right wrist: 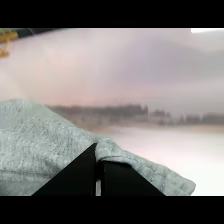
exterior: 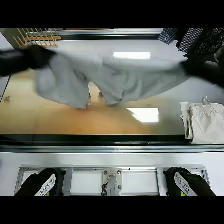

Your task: Fold the clothes and pants, and hang the long-sleeved shirts on hangers.

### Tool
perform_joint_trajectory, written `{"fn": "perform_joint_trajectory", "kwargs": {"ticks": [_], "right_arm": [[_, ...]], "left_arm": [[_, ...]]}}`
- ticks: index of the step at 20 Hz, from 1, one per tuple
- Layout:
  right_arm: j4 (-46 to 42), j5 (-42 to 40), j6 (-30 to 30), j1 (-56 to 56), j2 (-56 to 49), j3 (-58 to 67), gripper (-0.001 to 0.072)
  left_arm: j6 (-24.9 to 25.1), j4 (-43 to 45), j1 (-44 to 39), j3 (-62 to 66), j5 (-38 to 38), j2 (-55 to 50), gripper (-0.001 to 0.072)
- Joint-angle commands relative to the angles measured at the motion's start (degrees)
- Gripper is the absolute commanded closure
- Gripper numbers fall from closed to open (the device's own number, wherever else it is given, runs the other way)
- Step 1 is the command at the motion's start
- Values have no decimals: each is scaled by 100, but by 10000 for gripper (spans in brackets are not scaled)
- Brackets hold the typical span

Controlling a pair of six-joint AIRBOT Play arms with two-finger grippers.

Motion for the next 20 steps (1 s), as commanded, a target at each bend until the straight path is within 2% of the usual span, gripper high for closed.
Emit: {"fn": "perform_joint_trajectory", "kwargs": {"ticks": [1, 6, 9, 11, 15, 17, 20], "right_arm": [[-85, 120, 4, -44, 695, 1019, 697], [-101, 4, 42, -42, 1399, 1047, 698], [-103, 612, 157, -39, 1364, 970, 698], [-184, 922, 155, -35, 1248, 608, 699], [-798, 531, 157, -33, 1045, -675, 699], [-964, 529, 155, -33, 1005, -1134, 699], [-1056, 682, 155, -33, 1010, -1740, 699]], "left_arm": [[-7, 22, 63, 737, 225, 802, 701], [-26, 17, 63, 439, 431, 1606, 701], [-334, 28, 63, -601, 422, 1904, 701], [-365, 37, 63, -1502, 483, 1906, 702], [-339, 310, 63, -2409, 1084, 1032, 702], [31, 317, -2, -2398, 1021, 568, 702], [72, 780, -330, -2841, 472, 260, 702]]}}
